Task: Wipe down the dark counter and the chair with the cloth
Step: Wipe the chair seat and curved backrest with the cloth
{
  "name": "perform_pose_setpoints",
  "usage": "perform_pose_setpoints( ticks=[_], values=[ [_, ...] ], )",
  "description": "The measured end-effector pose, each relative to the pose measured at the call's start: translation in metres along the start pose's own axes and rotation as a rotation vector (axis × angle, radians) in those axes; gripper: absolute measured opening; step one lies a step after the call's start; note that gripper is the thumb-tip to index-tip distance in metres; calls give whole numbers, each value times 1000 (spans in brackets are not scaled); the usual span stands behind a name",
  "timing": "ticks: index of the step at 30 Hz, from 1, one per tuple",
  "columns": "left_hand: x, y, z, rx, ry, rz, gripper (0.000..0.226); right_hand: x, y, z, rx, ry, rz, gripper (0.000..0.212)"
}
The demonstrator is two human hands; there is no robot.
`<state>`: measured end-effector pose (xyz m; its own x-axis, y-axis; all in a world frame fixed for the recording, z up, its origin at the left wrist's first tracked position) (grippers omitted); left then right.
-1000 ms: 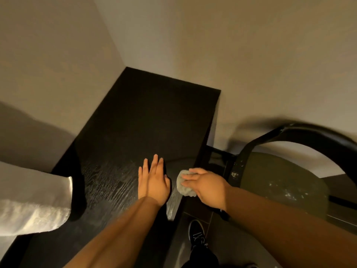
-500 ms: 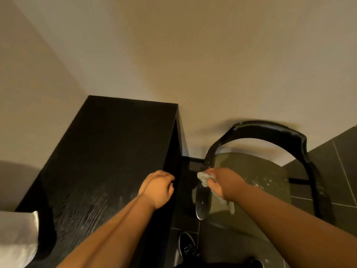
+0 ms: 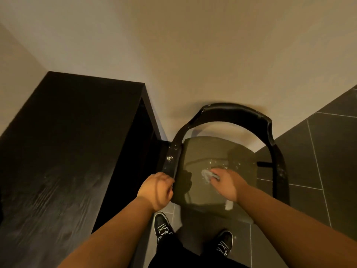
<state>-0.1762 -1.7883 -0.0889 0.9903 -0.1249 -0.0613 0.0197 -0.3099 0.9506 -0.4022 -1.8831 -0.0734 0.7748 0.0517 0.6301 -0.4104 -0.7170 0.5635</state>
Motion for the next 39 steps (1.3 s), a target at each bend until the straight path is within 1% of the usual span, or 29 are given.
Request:
perform_pose_setpoints(
  ticks=[2, 5, 7, 11, 14, 16, 19, 22, 23, 26, 28, 31, 34, 36, 39],
  values=[
    [-19, -20, -2, 8, 36, -18, 47, -20, -7, -2, 42, 8, 10, 18],
    [-48, -49, -2, 80, 67, -77, 40, -50, -17, -1, 70, -6, 19, 20],
    [-62, -69, -2, 123, 89, -105, 40, -69, -25, 4, 74, -6, 20, 21],
    [-76, -116, -3, 234, 123, -133, 48, -98, -42, 19, 64, 8, 11, 29],
    [-81, -158, -1, 349, 113, -91, 57, -115, -66, 39, 19, 25, 31, 29],
    [-80, -187, 1, 422, 106, -73, 65, -124, -90, 59, -27, 49, 14, 38],
    [-71, -230, 3, 456, 153, -90, 75, -129, -141, 91, -56, 150, -66, 50],
    [-53, -275, 7, 437, 220, -55, 77, -124, -195, 124, -97, 249, -154, 53],
    [-46, -289, 9, 432, 225, -28, 77, -123, -215, 134, -78, 263, -175, 55],
    [-24, -330, 11, 399, 184, 49, 81, -141, -288, 154, 69, 340, -316, 59],
    [-14, -349, 6, 366, 141, 39, 87, -157, -318, 153, 72, 395, -387, 64],
    [-6, -362, -1, 285, 80, -32, 92, -166, -328, 148, 37, 428, -459, 67],
    [-3, -363, 3, 186, 63, -88, 83, -161, -314, 156, 47, 460, -466, 61],
    [-4, -360, 5, 125, 86, -115, 77, -155, -301, 170, 58, 460, -499, 57],
    [-8, -356, 5, 17, 132, -96, 68, -142, -290, 186, 25, 465, -542, 55]
  ],
)
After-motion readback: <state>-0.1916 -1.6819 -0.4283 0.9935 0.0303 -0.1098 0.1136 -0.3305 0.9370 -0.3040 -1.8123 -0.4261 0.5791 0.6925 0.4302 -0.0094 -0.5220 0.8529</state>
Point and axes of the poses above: each hand's wrist, its own z-axis towards the middle knuckle, its own y-axis out of the back of the hand, x = y × z, the point moved 7 cm from there along z, towards the middle knuckle, and after that the axes turned 14 degrees about z, right-handed, at the moved point
